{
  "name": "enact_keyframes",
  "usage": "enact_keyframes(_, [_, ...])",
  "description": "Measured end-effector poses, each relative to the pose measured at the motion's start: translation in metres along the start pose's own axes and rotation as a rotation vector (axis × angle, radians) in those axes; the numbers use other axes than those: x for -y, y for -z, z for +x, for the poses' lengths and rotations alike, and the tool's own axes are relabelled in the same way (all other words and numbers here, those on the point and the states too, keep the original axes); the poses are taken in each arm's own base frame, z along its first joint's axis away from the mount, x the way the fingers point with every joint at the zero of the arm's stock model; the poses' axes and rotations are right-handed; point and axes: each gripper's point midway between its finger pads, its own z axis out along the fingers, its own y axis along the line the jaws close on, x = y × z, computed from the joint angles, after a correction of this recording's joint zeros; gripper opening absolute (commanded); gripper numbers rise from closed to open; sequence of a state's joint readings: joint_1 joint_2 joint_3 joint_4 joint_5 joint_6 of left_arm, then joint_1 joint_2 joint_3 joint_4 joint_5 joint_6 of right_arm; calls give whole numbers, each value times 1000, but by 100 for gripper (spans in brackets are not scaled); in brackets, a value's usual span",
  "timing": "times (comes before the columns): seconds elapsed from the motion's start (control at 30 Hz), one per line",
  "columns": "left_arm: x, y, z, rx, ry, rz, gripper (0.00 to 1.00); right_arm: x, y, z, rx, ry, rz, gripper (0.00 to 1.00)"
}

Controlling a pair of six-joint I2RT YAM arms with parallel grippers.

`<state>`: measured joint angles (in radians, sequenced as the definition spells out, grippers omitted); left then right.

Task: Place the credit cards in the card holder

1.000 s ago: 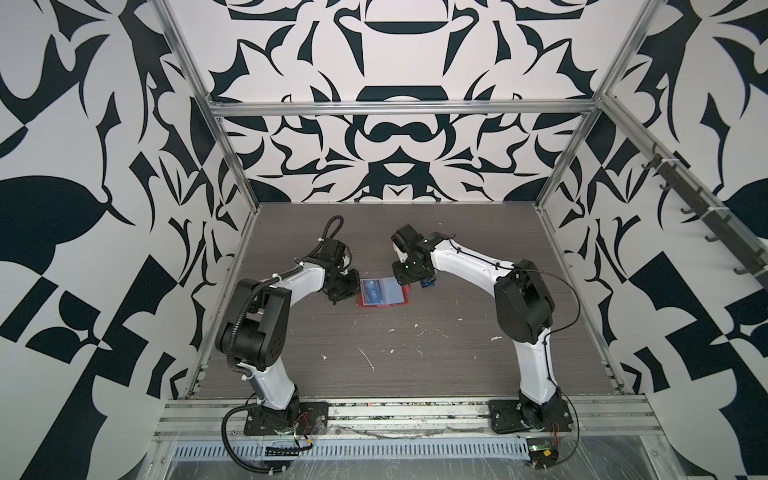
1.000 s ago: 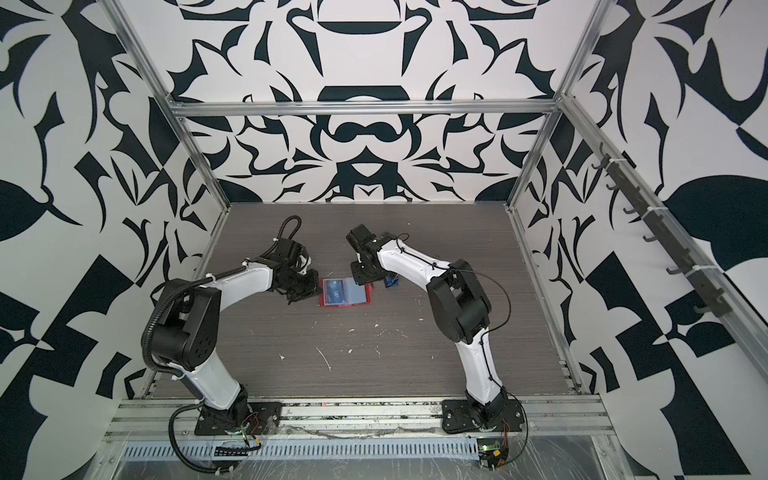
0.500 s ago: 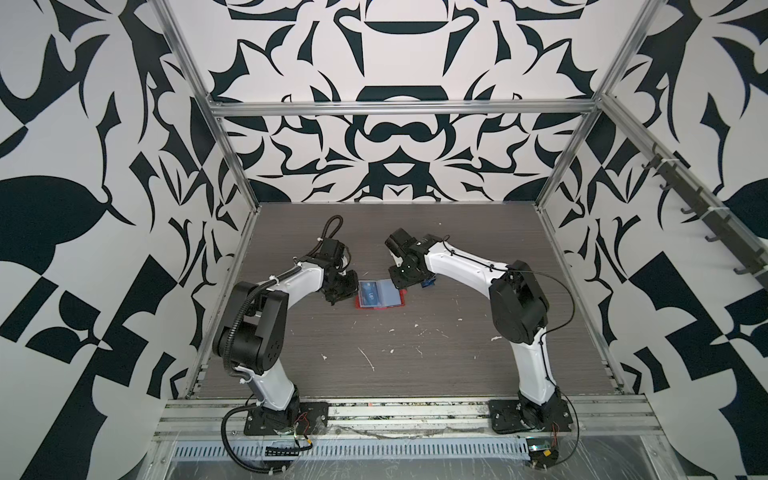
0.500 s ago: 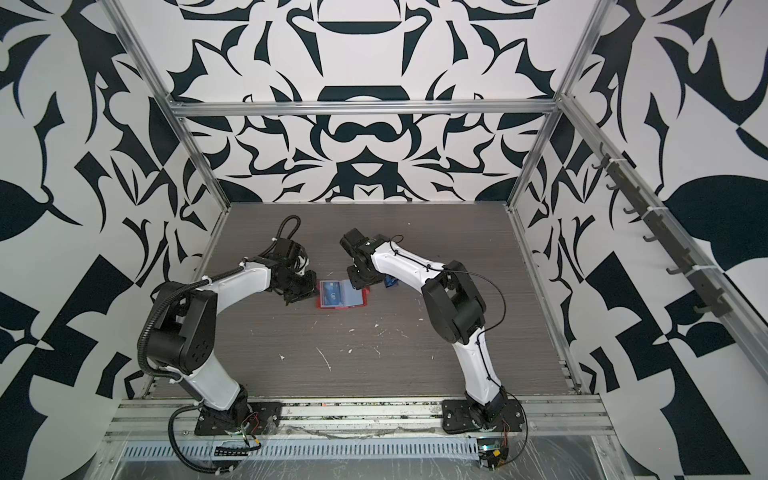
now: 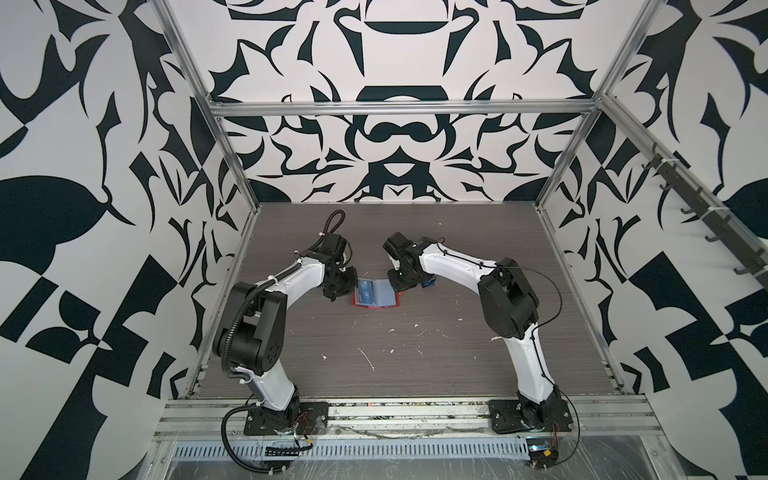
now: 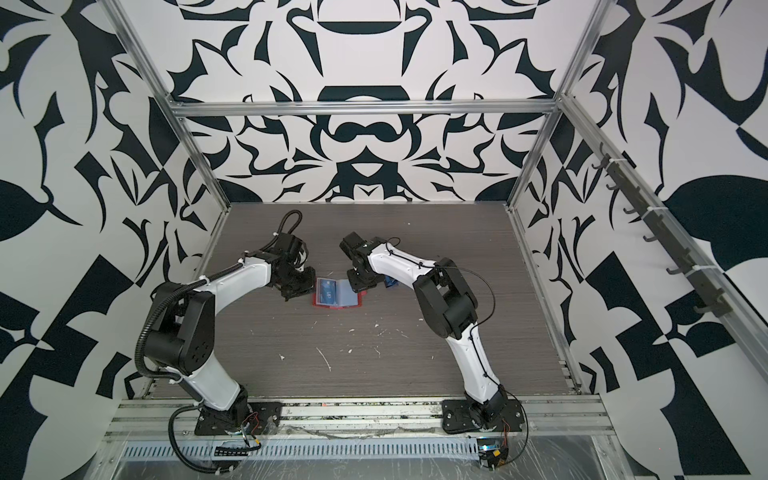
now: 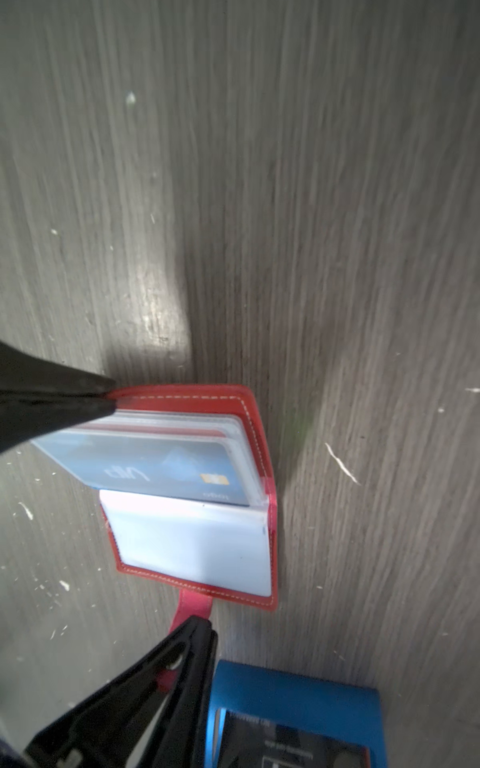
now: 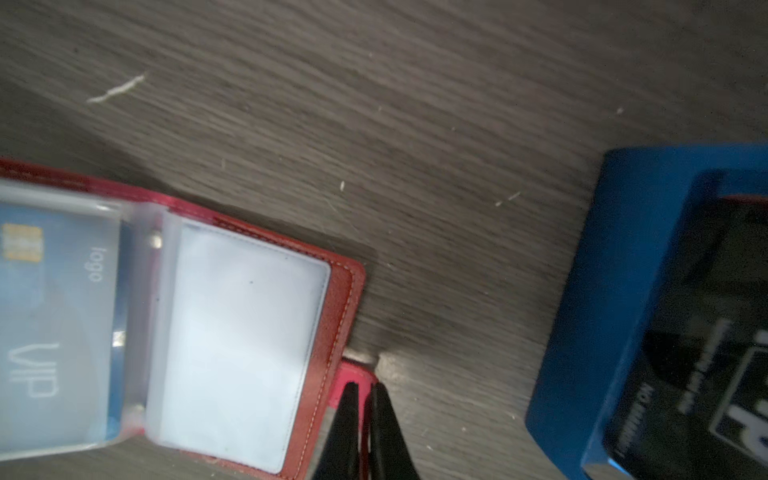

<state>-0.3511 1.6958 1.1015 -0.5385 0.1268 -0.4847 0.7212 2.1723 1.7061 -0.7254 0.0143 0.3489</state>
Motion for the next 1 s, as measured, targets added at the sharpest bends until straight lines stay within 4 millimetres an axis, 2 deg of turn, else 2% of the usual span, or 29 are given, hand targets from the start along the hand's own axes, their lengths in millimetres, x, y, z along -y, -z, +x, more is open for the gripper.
enact_keyframes(0.33, [25,21,-13,52,-122,-113,0,-3,7,3,52,-103,-147,3])
enact_keyframes(0.53, [37,16,-11,38,-185,-186,0,-3,6,1,84,-163,-197,0])
enact_keyframes(0.8, [65,9,-9,22,-267,-230,0,-2,-3,4,91,-206,-213,0])
enact_keyframes(1.0, [78,5,-5,16,-292,-226,10,-1,-4,3,98,-223,-217,0])
